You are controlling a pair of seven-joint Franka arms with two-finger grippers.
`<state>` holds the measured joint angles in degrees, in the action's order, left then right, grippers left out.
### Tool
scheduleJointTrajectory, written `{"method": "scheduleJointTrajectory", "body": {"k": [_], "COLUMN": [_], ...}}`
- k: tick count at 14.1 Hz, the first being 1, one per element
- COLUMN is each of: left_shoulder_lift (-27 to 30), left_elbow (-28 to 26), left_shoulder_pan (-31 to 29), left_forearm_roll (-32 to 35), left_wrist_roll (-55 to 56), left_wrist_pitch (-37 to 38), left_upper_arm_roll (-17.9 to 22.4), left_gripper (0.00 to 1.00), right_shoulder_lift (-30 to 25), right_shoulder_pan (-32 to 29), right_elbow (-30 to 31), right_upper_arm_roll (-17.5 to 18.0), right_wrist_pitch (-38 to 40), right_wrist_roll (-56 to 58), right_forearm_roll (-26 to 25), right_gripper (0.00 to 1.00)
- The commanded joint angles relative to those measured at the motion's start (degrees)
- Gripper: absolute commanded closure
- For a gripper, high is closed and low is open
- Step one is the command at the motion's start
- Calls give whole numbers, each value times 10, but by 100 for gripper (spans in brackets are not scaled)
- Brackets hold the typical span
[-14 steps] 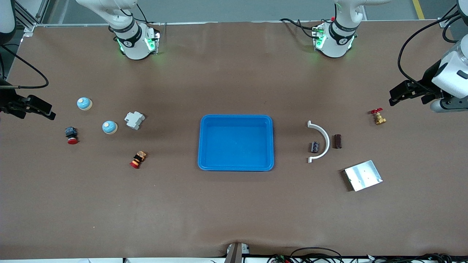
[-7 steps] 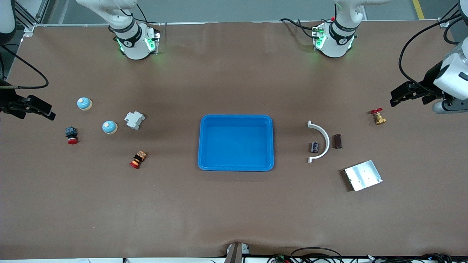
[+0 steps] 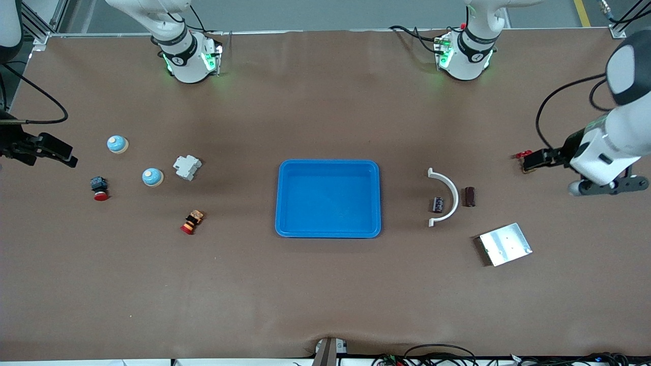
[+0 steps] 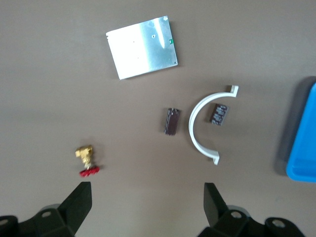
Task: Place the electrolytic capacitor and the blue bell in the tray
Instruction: 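Reach the left gripper to the dark capacitor beside the white arc and grasp it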
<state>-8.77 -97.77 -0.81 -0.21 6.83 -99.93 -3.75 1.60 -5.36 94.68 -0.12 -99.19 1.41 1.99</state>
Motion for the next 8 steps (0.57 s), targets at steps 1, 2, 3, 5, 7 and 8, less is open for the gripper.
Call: {"method": "scheduleJointTrajectory", "body": {"k": [1, 2, 3, 5, 7, 8], "left_shoulder_lift": [12, 5, -12, -31, -36, -36], "left_elbow": [-75, -92, -97, -113, -148, -169], "left_shoulder_pan": [-2, -4, -8, -11, -11, -11], "left_forearm_roll": [-10, -11, -12, -12, -12, -11], "left_wrist_roll": [-8, -15, -29, -42, -44, -45], "left_wrist_pitch": [-79, -103, -113, -143, -195, -223], "left_upper_arm_roll": [-2, -2, -2, -2, -2, -2], "left_gripper": [0, 0, 0, 0, 0, 0], "right_shoulder_lift": [-15, -15, -15, -15, -15, -15], "right_shoulder_pan": [-5, -5, -5, -5, -5, -5], "right_elbow": [20, 20, 21, 22, 25, 25], "right_upper_arm_roll": [4, 4, 4, 4, 4, 4], "right_wrist_pitch": [-12, -12, -12, -15, -16, -16], "right_wrist_roll": [-6, -6, -6, -6, -6, -6], "right_forearm_roll": [-3, -2, -3, -2, -2, -2], "right_gripper": [0, 0, 0, 0, 0, 0]}}
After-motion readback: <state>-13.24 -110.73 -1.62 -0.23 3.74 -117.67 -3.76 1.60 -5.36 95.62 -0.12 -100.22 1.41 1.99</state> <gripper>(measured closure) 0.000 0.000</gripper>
